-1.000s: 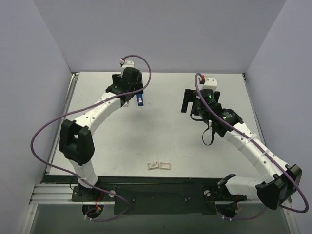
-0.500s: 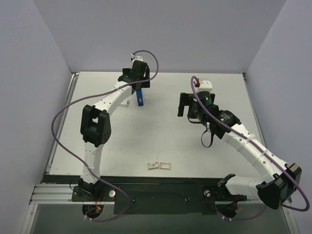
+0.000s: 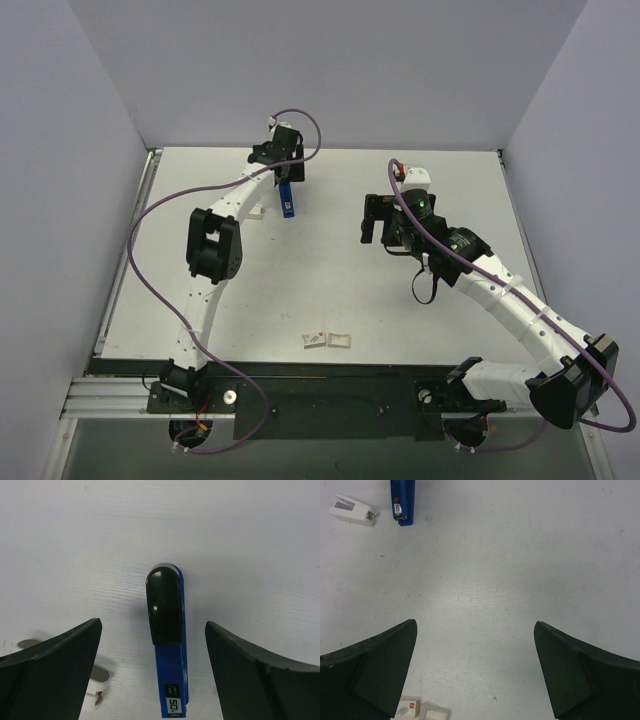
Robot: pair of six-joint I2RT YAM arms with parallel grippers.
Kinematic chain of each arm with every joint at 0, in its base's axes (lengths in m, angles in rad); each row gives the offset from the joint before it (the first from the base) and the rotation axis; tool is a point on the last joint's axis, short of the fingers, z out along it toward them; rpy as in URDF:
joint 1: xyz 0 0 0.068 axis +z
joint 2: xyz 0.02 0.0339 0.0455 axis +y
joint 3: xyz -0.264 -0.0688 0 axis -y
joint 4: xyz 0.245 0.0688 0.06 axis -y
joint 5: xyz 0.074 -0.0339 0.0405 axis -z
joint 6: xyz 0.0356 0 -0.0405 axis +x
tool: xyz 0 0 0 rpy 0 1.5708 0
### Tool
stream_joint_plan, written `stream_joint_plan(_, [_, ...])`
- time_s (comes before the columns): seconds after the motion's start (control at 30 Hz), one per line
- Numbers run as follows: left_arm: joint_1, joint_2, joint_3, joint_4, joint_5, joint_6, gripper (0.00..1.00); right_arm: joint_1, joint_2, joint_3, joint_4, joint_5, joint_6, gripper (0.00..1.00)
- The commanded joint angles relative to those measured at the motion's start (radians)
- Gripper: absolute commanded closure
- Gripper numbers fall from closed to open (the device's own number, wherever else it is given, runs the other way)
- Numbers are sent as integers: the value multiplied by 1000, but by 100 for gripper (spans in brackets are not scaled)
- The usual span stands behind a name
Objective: Unload the staples from the stapler
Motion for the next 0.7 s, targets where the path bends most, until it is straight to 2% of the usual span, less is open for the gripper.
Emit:
stream_joint_plan(0.0, [7, 32, 71, -4, 11, -21, 5, 6, -9, -2, -11, -16, 2, 4])
stream_joint_plan(0.4, [13, 49, 75, 67, 12, -48, 10, 9, 8, -4, -4, -51, 10, 4])
stream_joint_plan(0.67, [13, 62, 75, 97, -9, -56, 20, 9, 22, -2, -1, -65, 13, 4])
